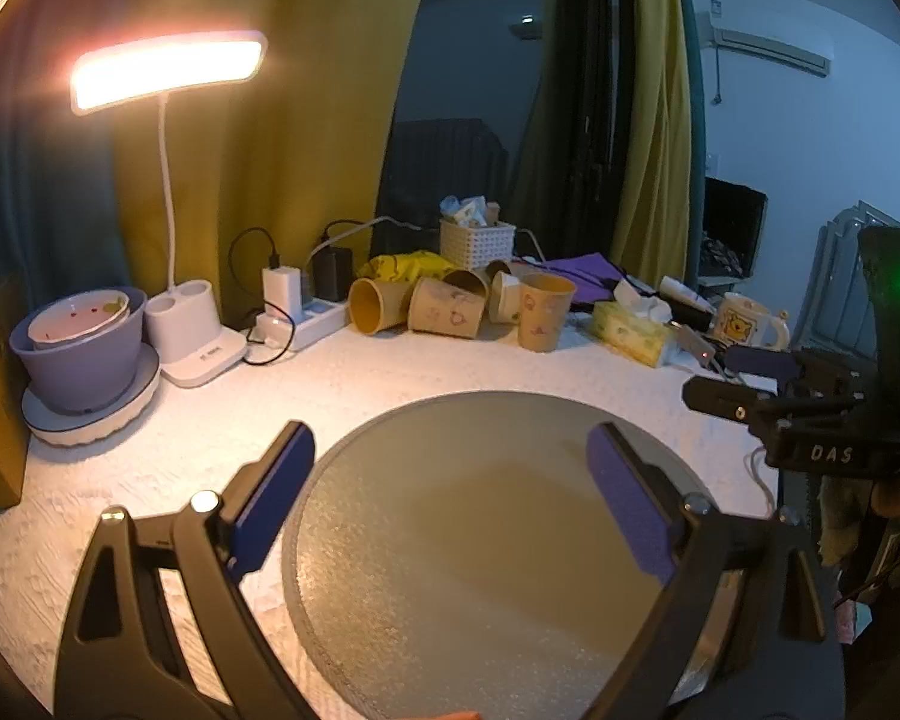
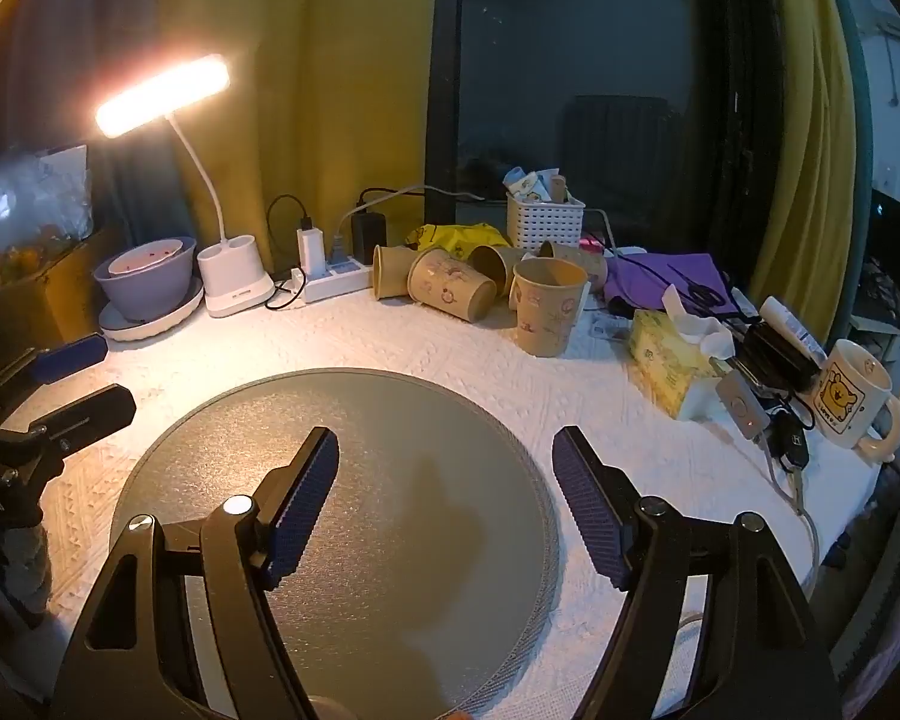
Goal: Flip cup upright
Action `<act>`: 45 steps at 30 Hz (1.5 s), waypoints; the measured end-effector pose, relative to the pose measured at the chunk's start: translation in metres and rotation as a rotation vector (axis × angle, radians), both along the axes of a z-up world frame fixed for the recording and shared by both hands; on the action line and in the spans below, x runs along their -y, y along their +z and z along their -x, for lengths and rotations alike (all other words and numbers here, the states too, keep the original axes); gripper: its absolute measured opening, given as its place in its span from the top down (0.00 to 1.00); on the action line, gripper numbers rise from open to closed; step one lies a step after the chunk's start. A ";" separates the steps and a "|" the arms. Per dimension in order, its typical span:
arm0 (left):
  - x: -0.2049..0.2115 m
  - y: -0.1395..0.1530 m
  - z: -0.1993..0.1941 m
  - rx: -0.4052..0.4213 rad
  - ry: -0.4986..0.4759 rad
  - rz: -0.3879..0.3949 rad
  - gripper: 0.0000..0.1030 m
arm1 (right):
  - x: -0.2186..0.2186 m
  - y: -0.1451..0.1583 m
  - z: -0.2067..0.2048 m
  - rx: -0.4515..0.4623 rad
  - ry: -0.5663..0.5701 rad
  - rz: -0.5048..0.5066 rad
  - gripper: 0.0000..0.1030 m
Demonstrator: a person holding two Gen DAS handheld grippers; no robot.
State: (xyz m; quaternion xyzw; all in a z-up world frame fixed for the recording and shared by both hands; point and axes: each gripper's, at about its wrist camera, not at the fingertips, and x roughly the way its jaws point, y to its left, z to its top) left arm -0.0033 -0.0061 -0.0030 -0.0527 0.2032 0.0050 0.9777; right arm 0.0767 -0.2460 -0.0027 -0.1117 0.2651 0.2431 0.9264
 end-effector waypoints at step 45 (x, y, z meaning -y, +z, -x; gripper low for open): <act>-0.002 -0.003 -0.001 -0.013 -0.004 0.014 0.10 | -0.005 0.001 0.002 0.002 0.003 -0.003 0.25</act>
